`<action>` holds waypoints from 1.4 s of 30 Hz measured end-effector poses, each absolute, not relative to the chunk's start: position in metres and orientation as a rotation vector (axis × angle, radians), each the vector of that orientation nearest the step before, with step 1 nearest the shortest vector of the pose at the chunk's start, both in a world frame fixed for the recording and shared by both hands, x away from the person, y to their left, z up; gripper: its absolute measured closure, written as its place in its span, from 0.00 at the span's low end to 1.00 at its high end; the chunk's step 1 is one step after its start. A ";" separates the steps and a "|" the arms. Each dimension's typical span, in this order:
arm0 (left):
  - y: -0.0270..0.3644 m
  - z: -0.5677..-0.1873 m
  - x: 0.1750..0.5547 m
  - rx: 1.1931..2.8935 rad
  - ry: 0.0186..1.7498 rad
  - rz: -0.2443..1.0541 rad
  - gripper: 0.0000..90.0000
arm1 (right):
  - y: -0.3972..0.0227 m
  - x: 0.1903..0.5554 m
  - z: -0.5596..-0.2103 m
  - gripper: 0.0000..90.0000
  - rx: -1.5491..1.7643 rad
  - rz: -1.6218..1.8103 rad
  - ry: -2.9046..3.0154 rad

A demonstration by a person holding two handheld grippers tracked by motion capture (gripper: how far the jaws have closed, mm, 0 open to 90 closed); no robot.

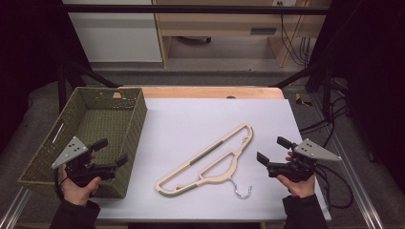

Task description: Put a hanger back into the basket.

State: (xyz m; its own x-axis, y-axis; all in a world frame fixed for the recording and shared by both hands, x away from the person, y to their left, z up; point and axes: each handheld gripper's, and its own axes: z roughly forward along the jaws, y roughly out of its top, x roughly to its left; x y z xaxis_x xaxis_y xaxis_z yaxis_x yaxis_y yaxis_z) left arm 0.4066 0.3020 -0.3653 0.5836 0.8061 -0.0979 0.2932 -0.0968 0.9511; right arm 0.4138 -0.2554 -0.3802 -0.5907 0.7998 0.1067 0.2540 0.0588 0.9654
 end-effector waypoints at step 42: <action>0.302 -0.368 0.405 1.686 0.951 0.598 0.05 | -0.180 0.410 -0.432 0.41 1.104 1.193 2.246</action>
State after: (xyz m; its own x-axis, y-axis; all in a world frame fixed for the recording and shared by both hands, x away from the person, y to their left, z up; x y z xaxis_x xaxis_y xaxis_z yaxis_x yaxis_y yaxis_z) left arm 0.4054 0.3025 -0.3676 0.5574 0.8275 -0.0680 0.2972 -0.1224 0.9469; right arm 0.4102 -0.1798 -0.4321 -0.6259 0.7789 0.0390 0.4684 0.3355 0.8173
